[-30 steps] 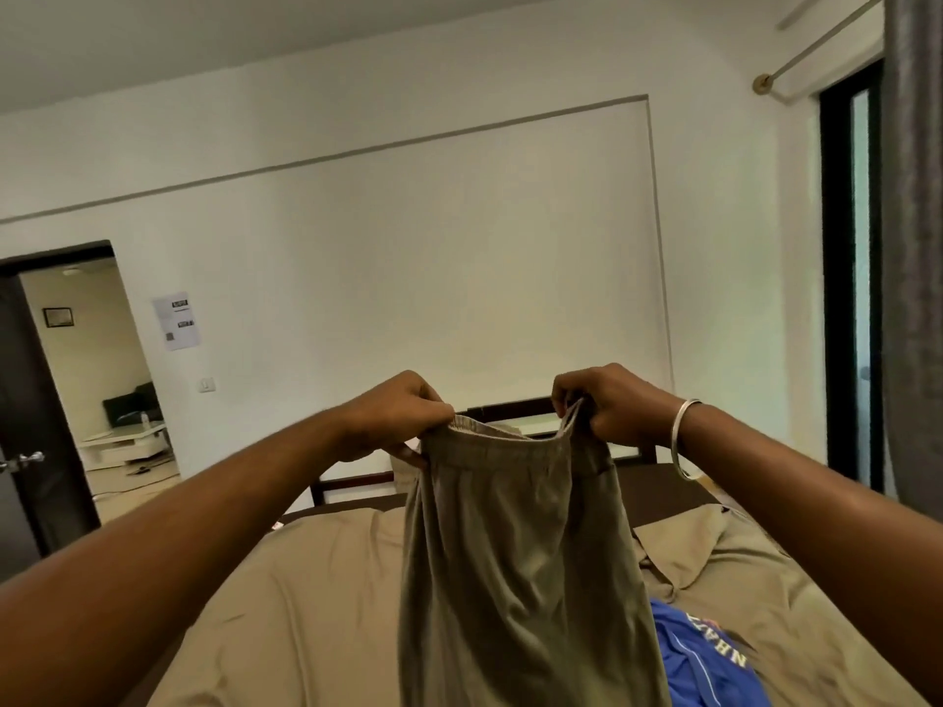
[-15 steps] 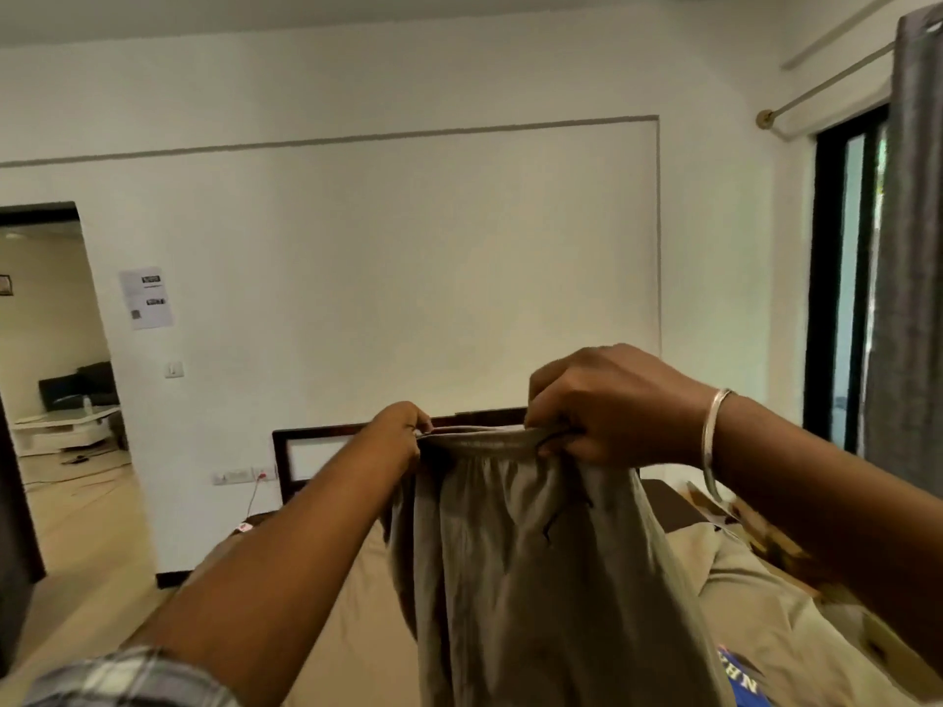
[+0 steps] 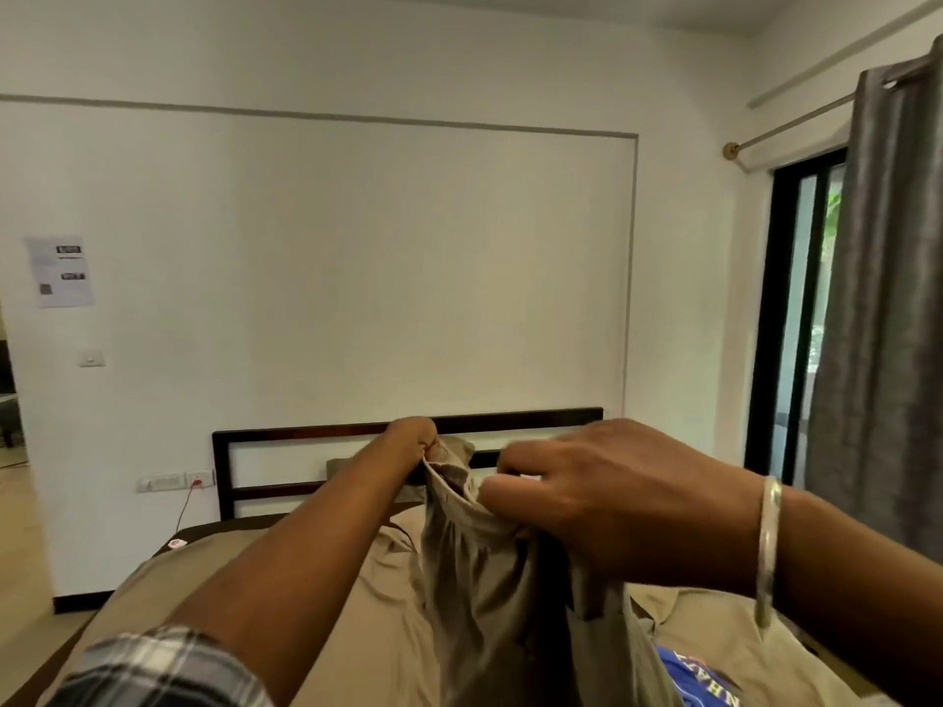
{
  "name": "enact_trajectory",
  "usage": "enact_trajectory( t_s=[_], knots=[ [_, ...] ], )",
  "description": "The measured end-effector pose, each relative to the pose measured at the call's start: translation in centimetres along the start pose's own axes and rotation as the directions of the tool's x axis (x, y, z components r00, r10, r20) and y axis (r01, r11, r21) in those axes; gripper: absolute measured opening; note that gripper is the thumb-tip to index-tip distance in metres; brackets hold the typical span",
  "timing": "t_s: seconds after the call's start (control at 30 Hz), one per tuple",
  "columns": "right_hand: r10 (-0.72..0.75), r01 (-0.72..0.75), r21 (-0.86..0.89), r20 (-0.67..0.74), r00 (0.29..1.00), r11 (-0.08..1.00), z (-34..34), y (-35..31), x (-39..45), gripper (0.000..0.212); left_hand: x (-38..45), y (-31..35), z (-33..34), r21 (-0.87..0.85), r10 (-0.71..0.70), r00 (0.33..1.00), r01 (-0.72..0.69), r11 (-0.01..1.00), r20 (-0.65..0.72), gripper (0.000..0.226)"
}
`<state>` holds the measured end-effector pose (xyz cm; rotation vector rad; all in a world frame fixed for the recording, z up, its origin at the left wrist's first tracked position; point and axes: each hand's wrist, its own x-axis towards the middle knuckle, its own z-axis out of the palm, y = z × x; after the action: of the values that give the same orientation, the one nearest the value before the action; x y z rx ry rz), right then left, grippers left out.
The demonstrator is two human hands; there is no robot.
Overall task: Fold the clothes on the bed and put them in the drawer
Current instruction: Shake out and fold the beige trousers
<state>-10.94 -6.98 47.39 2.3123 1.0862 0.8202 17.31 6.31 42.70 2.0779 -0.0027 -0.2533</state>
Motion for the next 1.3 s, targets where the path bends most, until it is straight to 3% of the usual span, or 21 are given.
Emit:
enact_trajectory(
  t_s=[0.07, 0.13, 0.2, 0.3, 0.4, 0.5, 0.57, 0.63, 0.73, 0.9, 1.03, 1.2, 1.3],
  knots=[
    [0.017, -0.031, 0.097, 0.136, 0.991, 0.995, 0.2, 0.4, 0.1, 0.041, -0.7, 0.2, -0.5, 0.006, 0.007, 1.000, -0.007, 1.000, 0.030, 0.009],
    [-0.011, -0.004, 0.115, 0.128, 0.992, 0.993, 0.2, 0.6, 0.5, 0.046, -0.8, 0.7, -1.2, -0.024, -0.006, 0.996, 0.008, 1.000, 0.088, 0.023],
    [-0.029, 0.019, 0.118, 0.081, 0.996, 0.993, -0.2, 0.3, 1.6, 0.050, -0.4, 0.8, -1.8, 0.102, -0.016, 0.992, 0.003, 0.995, 0.122, 0.025],
    [-0.074, 0.071, 0.097, 0.022, 0.997, 0.993, -0.6, -0.4, 2.8, 0.045, 0.9, 0.2, -2.7, 0.424, 0.092, 0.996, -0.089, 0.901, 0.014, 0.015],
    [-0.070, 0.063, 0.137, 0.045, 0.997, 0.989, -0.8, -0.3, 2.8, 0.028, 1.7, 0.0, -2.7, 0.537, 0.176, 0.984, -0.149, 0.830, -0.001, 0.011],
    [0.073, -0.118, 0.261, 0.174, 0.982, 0.958, -0.6, 1.2, 1.6, 0.024, 0.7, 0.5, -2.4, 0.460, 0.187, 0.982, -0.177, 0.870, 0.024, 0.013],
    [0.162, -0.281, 0.282, 0.380, 0.911, 0.917, 0.0, 2.8, 0.0, 0.029, -0.1, 0.9, -2.4, 0.353, 0.229, 0.972, -0.231, 0.907, 0.048, 0.019],
    [0.232, -0.374, 0.237, 0.467, 0.853, 0.897, 1.0, 4.6, -1.6, 0.030, -1.6, 1.4, -2.4, 0.222, 0.296, 0.941, -0.328, 0.918, 0.166, 0.037],
    [0.304, -0.405, 0.214, 0.385, 0.871, 0.889, 2.8, 7.1, -3.4, 0.025, -4.7, 2.5, -1.7, 0.133, 0.394, 0.848, -0.462, 0.877, 0.354, 0.046],
    [0.353, -0.426, 0.390, 0.245, 0.903, 0.817, 5.5, 10.5, -5.4, 0.030, -9.6, 5.4, 1.6, 0.233, 0.395, 0.750, -0.577, 0.783, 0.531, 0.037],
    [0.355, -0.427, 0.516, 0.238, 0.904, 0.742, 6.7, 12.0, -5.6, 0.043, -11.8, 6.9, 4.2, 0.241, 0.412, 0.724, -0.612, 0.753, 0.553, 0.042],
    [0.416, -0.459, 0.514, 0.205, 0.886, 0.725, 8.1, 13.7, -8.2, 0.030, -12.8, 7.2, 6.1, 0.195, 0.474, 0.691, -0.654, 0.731, 0.546, 0.049],
    [0.466, -0.489, 0.533, 0.190, 0.864, 0.690, 9.1, 14.6, -10.0, 0.033, -13.2, 5.7, 6.5, 0.346, 0.637, 0.628, -0.778, 0.524, 0.448, 0.052]
  ],
)
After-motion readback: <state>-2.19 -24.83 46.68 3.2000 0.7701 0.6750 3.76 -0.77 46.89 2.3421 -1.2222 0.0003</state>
